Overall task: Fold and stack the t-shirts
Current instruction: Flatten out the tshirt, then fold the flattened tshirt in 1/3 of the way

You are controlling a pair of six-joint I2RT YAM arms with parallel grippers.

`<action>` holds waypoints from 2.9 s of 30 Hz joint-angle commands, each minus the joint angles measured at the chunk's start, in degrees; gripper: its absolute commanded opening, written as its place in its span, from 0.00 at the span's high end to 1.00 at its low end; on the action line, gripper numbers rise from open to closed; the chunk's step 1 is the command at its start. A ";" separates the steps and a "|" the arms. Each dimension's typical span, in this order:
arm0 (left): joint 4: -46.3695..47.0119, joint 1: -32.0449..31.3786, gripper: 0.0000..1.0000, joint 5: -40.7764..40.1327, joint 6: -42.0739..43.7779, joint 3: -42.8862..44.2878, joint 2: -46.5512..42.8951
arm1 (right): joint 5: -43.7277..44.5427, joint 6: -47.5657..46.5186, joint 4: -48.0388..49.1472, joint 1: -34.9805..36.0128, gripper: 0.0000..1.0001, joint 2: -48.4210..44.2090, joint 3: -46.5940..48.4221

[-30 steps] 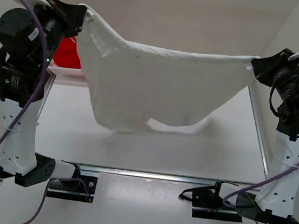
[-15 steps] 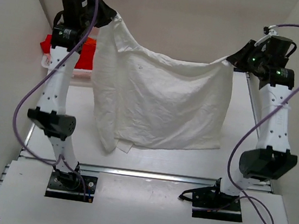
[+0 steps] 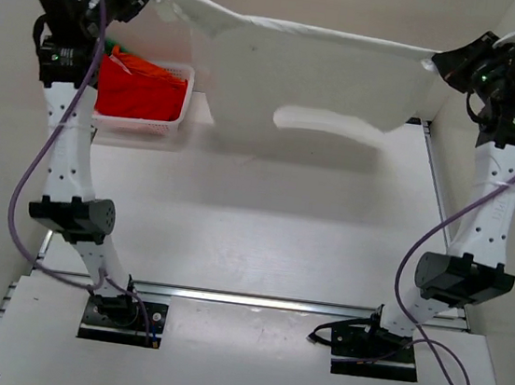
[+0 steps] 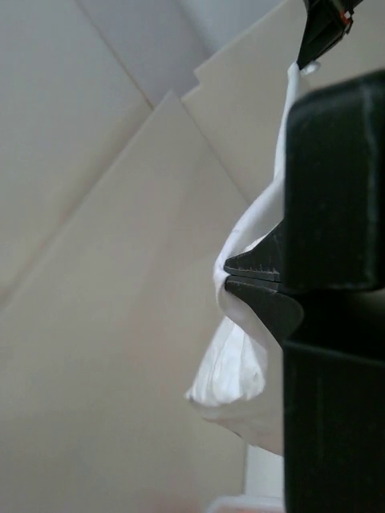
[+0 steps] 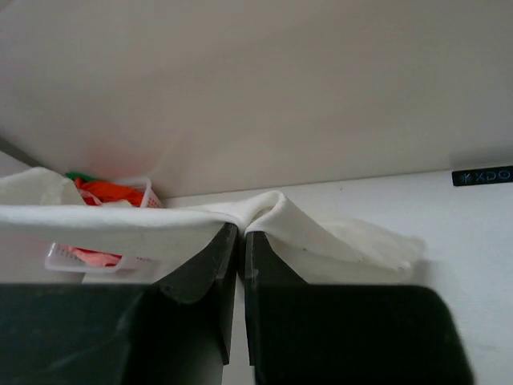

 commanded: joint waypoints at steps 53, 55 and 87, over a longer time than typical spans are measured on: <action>7.67 -15.92 1.00 -19.85 16.54 -86.43 -38.53 | 15.43 -5.81 -11.25 3.60 1.00 -24.66 -77.38; 8.46 -16.18 1.00 -20.55 16.99 -84.94 -36.68 | 15.17 -5.73 -10.64 2.90 0.99 -23.61 -76.41; 10.85 -12.85 0.63 -20.55 17.34 -50.66 -1.78 | -6.37 19.39 17.40 -12.22 0.41 -23.41 -84.83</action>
